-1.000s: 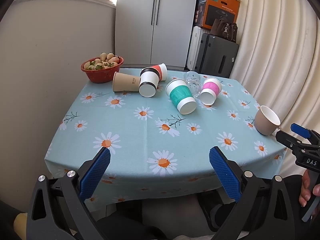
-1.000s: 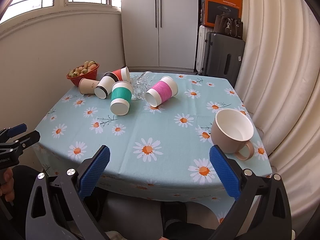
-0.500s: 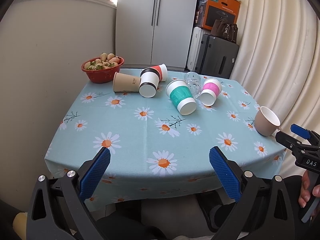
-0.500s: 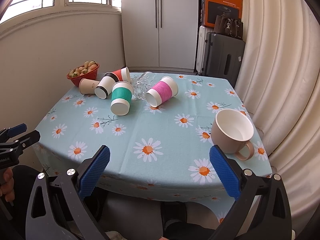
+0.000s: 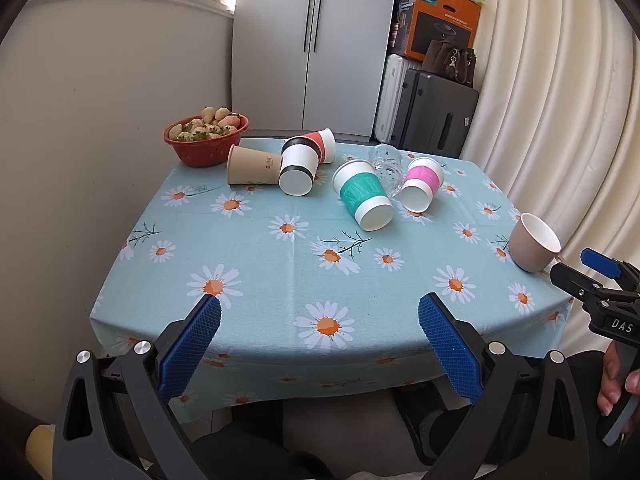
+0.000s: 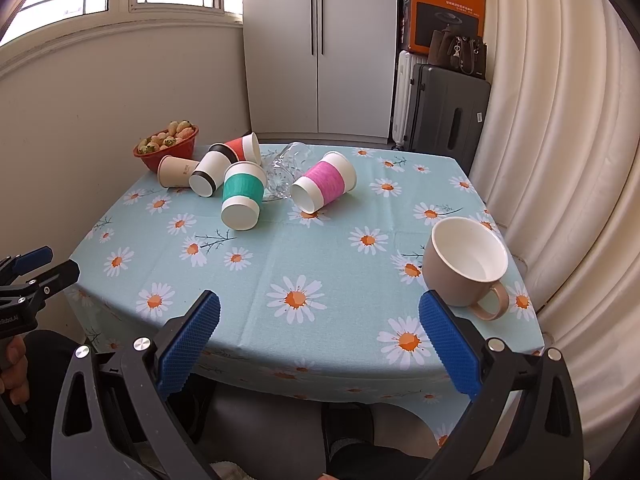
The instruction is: Flip cup upright
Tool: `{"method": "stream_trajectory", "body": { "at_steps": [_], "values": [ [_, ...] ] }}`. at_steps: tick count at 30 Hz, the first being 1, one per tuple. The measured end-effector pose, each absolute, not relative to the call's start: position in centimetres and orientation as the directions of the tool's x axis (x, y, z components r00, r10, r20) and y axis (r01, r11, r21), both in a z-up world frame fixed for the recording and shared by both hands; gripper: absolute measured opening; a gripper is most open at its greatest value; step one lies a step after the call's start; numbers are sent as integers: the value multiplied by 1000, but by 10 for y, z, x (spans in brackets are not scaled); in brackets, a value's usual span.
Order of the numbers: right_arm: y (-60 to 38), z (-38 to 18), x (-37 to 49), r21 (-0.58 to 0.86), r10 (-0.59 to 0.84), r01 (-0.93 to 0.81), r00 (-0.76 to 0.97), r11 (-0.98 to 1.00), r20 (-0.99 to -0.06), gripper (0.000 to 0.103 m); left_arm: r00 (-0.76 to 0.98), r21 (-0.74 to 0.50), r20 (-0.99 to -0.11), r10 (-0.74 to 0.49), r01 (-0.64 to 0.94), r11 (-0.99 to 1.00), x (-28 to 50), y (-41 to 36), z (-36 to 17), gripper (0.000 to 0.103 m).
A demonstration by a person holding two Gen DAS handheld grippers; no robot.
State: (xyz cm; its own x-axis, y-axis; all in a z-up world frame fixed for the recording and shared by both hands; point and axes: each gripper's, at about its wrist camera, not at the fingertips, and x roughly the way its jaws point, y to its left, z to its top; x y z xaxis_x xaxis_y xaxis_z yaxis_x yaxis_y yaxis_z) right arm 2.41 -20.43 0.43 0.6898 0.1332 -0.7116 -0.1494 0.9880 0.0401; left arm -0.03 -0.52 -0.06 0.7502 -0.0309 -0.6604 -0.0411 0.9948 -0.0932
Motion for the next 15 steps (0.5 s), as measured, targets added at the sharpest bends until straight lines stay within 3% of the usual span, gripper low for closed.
{"method": "stream_trajectory", "body": {
  "at_steps": [10,15],
  "values": [
    [-206,3,26,53,138,-144,682,988,-718,99,740,-92,-672,-39,-31,995,2,-6,-1,97],
    [-216,-2,43,160,218,-149,620,976,-754,99,699,-170,-705,-115,-9,985,14,3,-2,97]
  ]
}}
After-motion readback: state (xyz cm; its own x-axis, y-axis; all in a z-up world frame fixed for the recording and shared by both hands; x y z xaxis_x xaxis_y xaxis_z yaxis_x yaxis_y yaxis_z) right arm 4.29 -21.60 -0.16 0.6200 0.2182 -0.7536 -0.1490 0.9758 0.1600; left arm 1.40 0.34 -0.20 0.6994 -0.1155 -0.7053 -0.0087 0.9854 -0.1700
